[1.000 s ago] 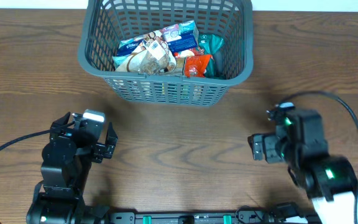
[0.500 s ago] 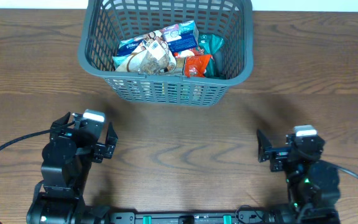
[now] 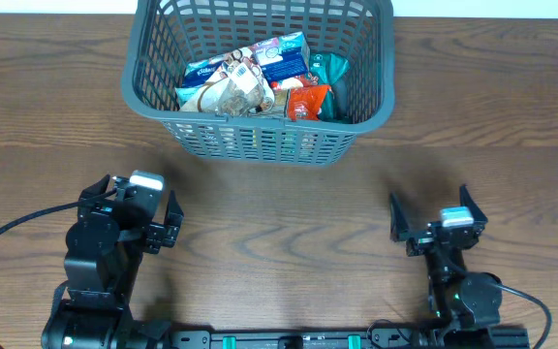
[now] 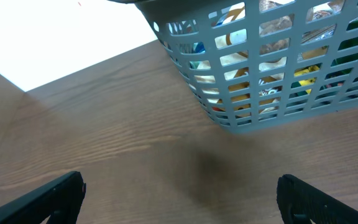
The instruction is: Pack container
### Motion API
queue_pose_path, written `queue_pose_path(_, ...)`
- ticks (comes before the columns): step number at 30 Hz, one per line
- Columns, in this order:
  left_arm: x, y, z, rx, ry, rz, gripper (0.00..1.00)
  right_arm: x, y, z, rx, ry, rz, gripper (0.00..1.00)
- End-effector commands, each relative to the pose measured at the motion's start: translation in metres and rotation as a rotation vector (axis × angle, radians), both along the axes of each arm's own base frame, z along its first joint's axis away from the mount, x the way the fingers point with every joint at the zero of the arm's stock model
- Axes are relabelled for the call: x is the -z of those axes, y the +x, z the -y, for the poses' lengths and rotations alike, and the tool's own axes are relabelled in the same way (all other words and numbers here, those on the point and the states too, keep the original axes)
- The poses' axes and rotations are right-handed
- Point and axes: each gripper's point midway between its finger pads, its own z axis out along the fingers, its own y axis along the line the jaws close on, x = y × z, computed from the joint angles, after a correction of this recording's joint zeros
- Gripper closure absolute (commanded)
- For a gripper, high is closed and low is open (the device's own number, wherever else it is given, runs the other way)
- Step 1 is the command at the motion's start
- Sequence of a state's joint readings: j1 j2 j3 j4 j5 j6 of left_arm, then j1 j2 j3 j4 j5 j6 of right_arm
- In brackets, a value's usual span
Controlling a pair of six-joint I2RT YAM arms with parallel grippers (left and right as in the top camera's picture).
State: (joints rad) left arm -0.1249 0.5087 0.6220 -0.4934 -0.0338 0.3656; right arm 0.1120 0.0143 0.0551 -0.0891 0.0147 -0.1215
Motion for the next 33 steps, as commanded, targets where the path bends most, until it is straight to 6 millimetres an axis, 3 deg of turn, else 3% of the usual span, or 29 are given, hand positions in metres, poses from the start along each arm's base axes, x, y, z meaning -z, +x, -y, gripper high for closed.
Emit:
queue_pose_path(1, -0.001, 0.000, -0.001, -0.010, -0.008, 0.004, 0.01, 0.022, -0.003, -0.008, -0.045, -0.057, -0.071, 0.01)
queue_pose_path(15, -0.001, 0.000, -0.001, -0.010, -0.008, 0.004, 0.01, 0.021, -0.001, 0.007, 0.028, 0.016, -0.076, 0.01)
queue_pose_path(33, -0.001, 0.000, -0.001, -0.010, -0.008, 0.004, 0.01, 0.021, -0.001, 0.007, 0.028, 0.016, -0.076, 0.01)
